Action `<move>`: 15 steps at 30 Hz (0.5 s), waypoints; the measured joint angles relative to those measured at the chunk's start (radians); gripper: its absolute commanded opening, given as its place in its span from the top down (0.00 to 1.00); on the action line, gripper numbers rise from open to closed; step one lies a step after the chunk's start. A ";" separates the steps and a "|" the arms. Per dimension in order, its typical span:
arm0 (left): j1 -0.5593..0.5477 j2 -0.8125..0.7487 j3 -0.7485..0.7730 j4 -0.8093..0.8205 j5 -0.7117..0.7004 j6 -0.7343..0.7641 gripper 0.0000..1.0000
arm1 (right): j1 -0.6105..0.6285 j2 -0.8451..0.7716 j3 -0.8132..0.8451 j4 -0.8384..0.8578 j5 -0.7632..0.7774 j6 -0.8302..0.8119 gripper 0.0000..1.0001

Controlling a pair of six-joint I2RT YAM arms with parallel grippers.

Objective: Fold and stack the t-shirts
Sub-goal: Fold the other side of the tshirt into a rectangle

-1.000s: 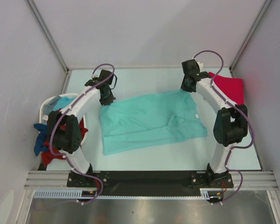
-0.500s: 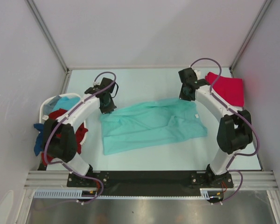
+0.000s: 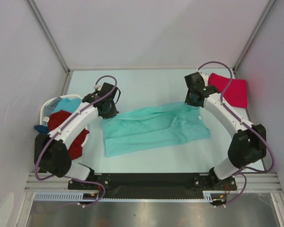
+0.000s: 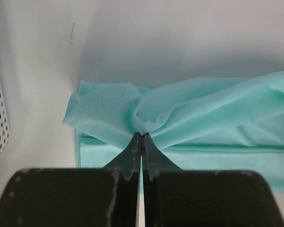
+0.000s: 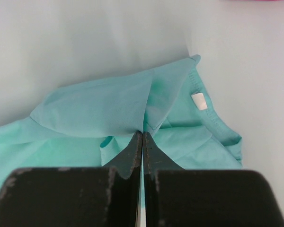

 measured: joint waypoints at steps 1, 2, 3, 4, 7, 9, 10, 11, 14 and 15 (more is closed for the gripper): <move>-0.007 -0.006 -0.007 -0.003 0.000 -0.003 1.00 | 0.003 -0.008 -0.005 -0.004 0.000 0.002 1.00; -0.018 -0.013 -0.019 -0.004 -0.001 -0.008 1.00 | 0.006 -0.019 -0.013 -0.006 0.003 0.002 1.00; -0.026 -0.021 -0.029 -0.007 -0.001 -0.012 1.00 | 0.010 -0.029 -0.021 -0.010 0.005 0.003 1.00; -0.033 -0.027 -0.040 -0.009 -0.001 -0.016 1.00 | 0.014 -0.039 -0.031 -0.013 0.007 0.004 1.00; -0.049 -0.047 -0.074 -0.014 -0.003 -0.025 1.00 | 0.025 -0.066 -0.072 -0.016 0.012 0.012 1.00; -0.057 -0.060 -0.100 -0.014 -0.008 -0.034 1.00 | 0.030 -0.082 -0.105 -0.019 0.013 0.020 1.00; -0.060 -0.065 -0.111 -0.015 -0.009 -0.035 1.00 | 0.032 -0.087 -0.119 -0.021 0.013 0.022 1.00; -0.063 -0.069 -0.122 -0.015 -0.010 -0.040 1.00 | 0.033 -0.089 -0.133 -0.021 0.013 0.025 1.00; -0.071 -0.077 -0.153 -0.014 -0.017 -0.048 1.00 | 0.036 -0.092 -0.169 -0.022 0.012 0.032 1.00; -0.075 -0.079 -0.163 -0.014 -0.019 -0.052 1.00 | 0.037 -0.092 -0.181 -0.020 0.012 0.036 1.00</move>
